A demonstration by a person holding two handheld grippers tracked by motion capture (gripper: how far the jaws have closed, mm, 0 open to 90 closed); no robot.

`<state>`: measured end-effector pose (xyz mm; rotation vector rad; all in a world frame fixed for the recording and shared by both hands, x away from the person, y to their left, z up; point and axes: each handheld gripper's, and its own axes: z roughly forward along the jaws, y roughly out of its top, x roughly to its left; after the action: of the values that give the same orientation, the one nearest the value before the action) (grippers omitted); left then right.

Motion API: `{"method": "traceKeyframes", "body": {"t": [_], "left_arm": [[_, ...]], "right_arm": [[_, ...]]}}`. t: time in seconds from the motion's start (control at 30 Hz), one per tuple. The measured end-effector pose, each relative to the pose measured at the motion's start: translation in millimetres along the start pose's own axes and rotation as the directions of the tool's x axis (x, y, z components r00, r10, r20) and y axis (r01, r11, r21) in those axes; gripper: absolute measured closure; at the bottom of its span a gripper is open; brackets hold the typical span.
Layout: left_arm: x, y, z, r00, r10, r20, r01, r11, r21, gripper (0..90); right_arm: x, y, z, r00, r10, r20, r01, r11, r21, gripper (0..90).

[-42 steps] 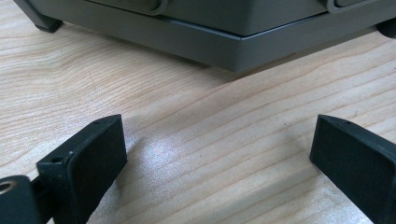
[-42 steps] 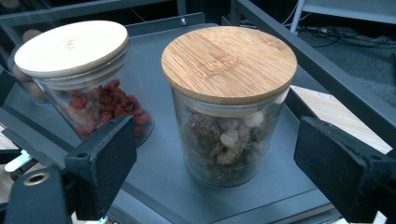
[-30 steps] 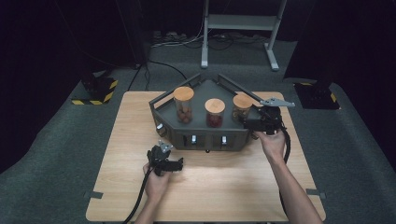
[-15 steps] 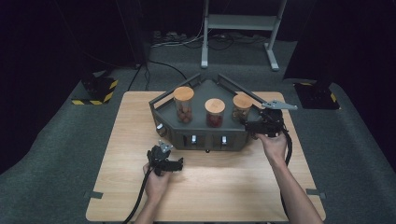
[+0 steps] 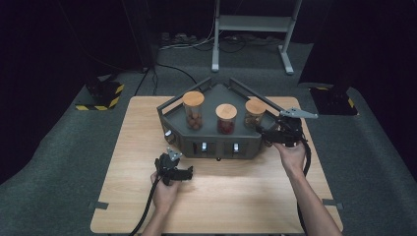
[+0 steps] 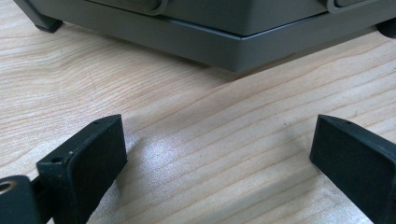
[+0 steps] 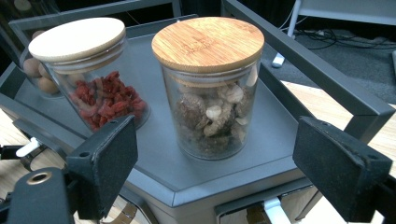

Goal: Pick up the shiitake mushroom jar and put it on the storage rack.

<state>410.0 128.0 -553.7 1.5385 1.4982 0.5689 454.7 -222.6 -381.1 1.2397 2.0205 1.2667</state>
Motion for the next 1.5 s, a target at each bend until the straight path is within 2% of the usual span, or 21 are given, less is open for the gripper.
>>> {"method": "traceKeyframes", "body": {"t": [0.93,1.5], "left_arm": [[0.0,0.0,0.0,1.0,0.0,0.0,0.0,1.0,0.0,3.5],[0.0,0.0,0.0,1.0,0.0,0.0,0.0,1.0,0.0,3.5]], "right_arm": [[-10.6,-12.1,-19.7,0.9997,0.02,0.01,-0.02,1.0,-0.023,14.0],[-12.4,-23.0,-25.5,0.9996,0.026,0.009,-0.025,0.999,-0.025,14.1]]}}
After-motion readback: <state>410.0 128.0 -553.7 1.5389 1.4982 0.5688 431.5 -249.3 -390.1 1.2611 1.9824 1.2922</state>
